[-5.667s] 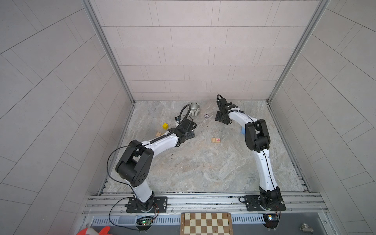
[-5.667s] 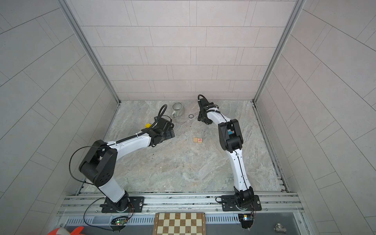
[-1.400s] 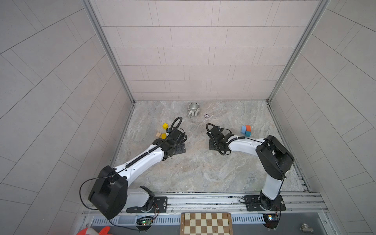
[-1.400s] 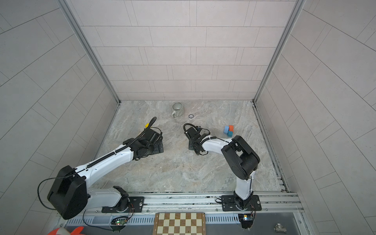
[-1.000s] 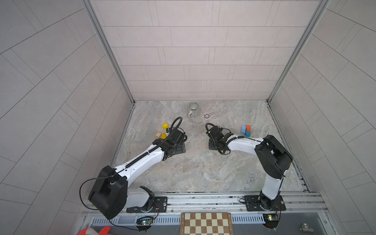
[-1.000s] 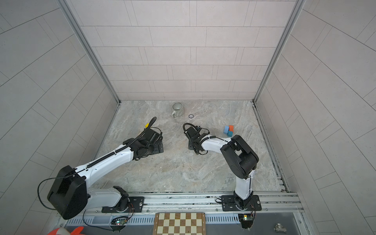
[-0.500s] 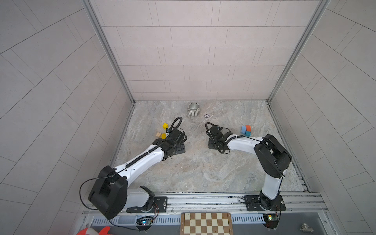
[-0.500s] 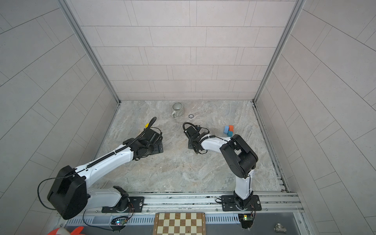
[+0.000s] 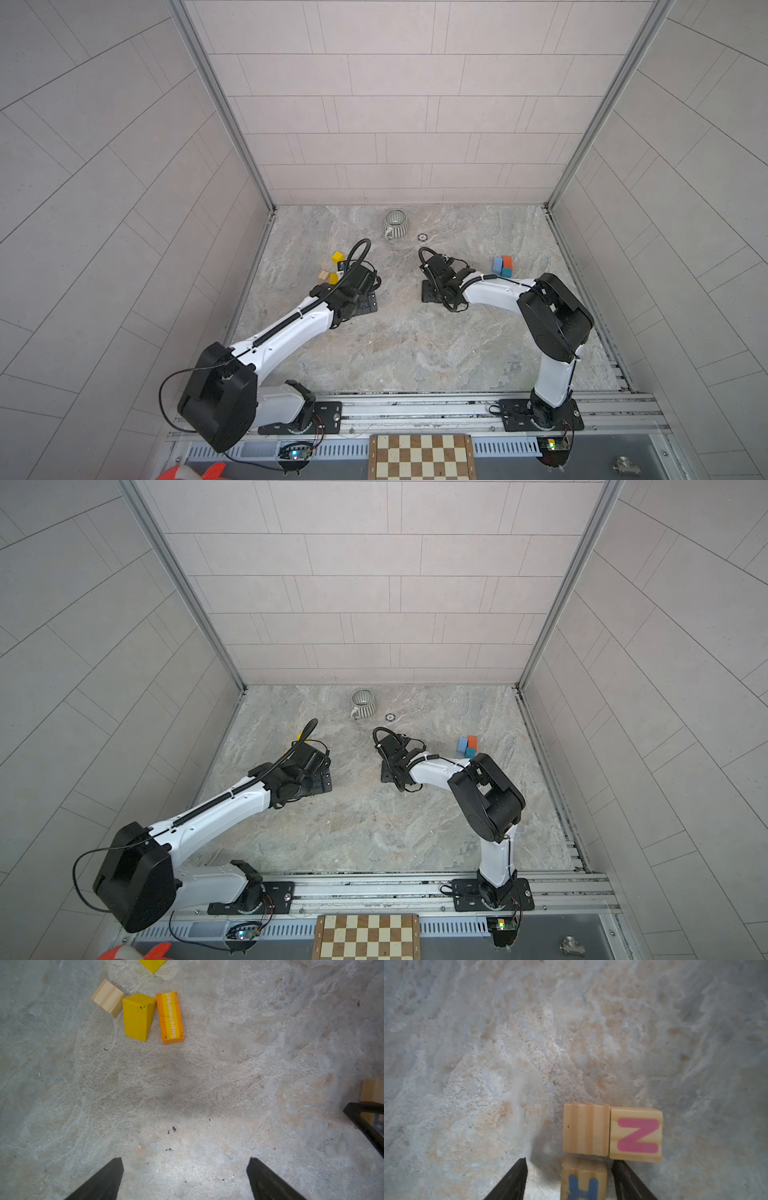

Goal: Build the wood block tower
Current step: 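Lower the R cube in front of the pine cube and open the right gripper, then raise the right gripper away while the left gripper moves over a small pine cube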

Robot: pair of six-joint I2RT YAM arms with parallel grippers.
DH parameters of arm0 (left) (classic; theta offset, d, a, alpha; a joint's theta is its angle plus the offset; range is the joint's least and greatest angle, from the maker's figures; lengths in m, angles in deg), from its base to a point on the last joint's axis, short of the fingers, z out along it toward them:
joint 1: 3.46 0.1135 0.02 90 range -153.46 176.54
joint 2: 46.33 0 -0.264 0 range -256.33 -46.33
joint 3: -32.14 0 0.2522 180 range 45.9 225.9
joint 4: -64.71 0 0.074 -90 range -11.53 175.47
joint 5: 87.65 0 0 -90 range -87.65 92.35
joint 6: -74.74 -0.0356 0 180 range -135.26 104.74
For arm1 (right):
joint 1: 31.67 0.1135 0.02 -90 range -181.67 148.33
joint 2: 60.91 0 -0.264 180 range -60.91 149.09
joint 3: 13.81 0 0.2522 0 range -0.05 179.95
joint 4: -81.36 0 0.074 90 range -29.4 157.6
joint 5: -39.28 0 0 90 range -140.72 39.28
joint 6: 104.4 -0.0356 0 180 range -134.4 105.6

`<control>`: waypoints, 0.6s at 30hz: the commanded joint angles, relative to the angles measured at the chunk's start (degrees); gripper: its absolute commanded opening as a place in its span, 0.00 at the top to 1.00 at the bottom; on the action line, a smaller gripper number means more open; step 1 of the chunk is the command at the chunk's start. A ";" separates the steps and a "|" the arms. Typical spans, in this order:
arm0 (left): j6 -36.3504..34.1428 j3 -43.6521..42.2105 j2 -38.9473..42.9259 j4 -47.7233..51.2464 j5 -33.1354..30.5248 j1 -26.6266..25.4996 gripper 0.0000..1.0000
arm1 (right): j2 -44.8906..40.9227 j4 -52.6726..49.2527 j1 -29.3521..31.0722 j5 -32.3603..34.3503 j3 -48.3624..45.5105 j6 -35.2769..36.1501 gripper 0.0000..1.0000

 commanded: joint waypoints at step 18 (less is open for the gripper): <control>-3.67 12.30 4.44 15.73 -5.97 11.55 0.29 | -34.72 0.90 -1.83 -7.31 -15.96 11.23 0.15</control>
